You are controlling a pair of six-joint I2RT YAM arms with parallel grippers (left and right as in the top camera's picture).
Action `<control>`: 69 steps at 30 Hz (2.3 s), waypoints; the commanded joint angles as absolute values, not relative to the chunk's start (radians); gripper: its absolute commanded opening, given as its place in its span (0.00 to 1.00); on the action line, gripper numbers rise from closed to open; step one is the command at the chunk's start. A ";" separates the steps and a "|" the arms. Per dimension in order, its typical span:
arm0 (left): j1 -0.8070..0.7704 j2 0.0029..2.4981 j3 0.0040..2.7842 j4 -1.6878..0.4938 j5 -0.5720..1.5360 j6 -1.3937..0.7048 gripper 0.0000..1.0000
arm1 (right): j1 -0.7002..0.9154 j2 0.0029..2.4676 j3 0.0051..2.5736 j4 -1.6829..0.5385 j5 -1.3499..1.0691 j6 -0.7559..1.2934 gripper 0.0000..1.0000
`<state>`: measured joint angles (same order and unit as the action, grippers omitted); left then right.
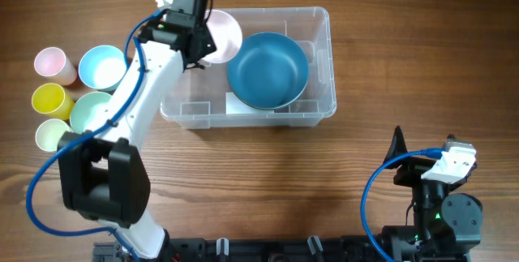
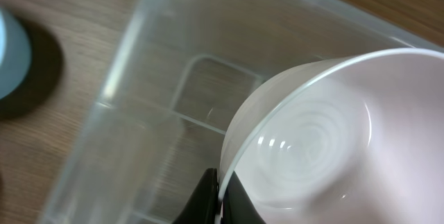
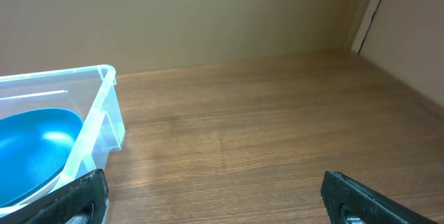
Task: Pack container
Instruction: 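Lift the pink bowl and lower it into the container's left side, then release the pink bowl and withdraw the left gripper toward the cups, then grasp the rim of the mint green bowl with the left gripper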
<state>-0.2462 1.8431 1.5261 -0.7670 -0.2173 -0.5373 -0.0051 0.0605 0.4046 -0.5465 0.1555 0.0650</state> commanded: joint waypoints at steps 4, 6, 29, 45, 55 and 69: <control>-0.204 1.895 1.545 -0.752 -0.198 -0.559 0.04 | 0.000 0.058 0.412 -0.544 0.168 0.055 1.00; -0.206 1.901 1.545 -0.739 -0.188 -0.558 0.04 | 0.000 0.058 0.413 -0.544 0.168 0.055 1.00; -0.221 1.951 1.545 -0.683 -0.192 -0.531 0.42 | 0.000 0.058 0.412 -0.544 0.168 0.055 1.00; -0.125 1.519 1.559 -0.925 -0.276 -0.770 0.84 | 0.000 0.058 0.412 -0.544 0.168 0.055 1.00; 0.156 1.528 1.540 -1.255 -0.286 -0.810 0.87 | 0.000 0.058 0.412 -0.544 0.168 0.055 0.99; 0.221 1.535 1.186 -0.941 -0.304 -0.336 0.99 | 0.000 0.058 0.412 -0.544 0.168 0.055 1.00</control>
